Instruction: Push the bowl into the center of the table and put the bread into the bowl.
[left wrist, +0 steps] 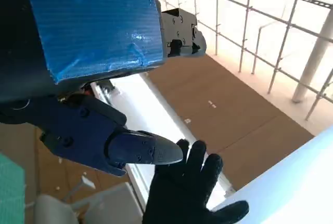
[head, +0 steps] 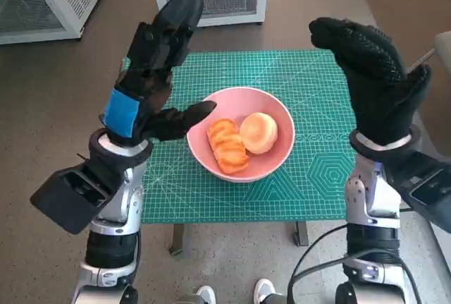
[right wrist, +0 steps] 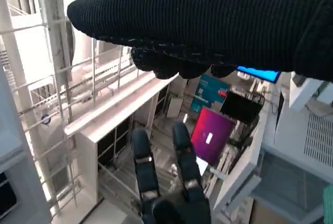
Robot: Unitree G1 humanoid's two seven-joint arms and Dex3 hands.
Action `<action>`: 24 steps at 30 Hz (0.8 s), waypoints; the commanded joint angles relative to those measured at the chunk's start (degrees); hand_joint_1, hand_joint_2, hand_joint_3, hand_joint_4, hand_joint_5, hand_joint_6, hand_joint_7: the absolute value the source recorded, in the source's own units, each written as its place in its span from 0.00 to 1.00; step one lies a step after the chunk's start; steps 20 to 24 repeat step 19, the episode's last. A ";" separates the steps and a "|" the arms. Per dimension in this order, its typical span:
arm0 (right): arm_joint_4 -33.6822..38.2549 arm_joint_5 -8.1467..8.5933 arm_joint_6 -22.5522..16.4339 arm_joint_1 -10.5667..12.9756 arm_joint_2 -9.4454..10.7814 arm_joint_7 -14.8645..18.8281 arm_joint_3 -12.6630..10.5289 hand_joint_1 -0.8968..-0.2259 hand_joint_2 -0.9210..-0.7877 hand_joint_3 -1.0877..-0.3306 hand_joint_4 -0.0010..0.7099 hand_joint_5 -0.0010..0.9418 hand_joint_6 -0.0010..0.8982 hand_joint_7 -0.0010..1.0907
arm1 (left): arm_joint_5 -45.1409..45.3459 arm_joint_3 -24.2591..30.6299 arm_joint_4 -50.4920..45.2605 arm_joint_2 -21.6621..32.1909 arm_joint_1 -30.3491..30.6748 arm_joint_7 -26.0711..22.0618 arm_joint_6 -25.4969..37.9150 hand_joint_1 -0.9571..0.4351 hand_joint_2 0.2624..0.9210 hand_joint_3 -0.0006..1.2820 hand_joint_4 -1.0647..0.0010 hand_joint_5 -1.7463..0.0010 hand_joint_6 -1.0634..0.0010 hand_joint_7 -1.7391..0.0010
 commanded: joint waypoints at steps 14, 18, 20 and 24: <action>-0.24 -2.32 -0.16 -0.35 -0.66 -1.93 1.33 0.58 0.00 0.73 0.49 0.00 0.04 0.56 | -2.61 1.20 -2.19 0.83 1.07 -1.57 2.30 0.26 1.00 0.24 0.88 0.99 0.99 0.75; -0.18 -2.89 -0.21 -0.53 -0.83 -2.16 1.54 0.58 0.00 0.72 0.49 0.00 0.04 0.56 | -3.22 1.52 -2.68 0.87 1.41 -1.82 2.73 0.26 1.00 0.24 0.88 1.00 0.99 0.75; -0.20 -3.08 -0.22 -0.56 -0.86 -2.20 1.63 0.58 0.00 0.72 0.49 0.00 0.04 0.56 | -3.25 1.62 -2.73 0.90 1.52 -1.89 2.66 0.26 1.00 0.24 0.88 1.00 0.99 0.75; -0.20 -3.08 -0.22 -0.56 -0.86 -2.20 1.63 0.58 0.00 0.72 0.49 0.00 0.04 0.56 | -3.25 1.62 -2.73 0.90 1.52 -1.89 2.66 0.26 1.00 0.24 0.88 1.00 0.99 0.75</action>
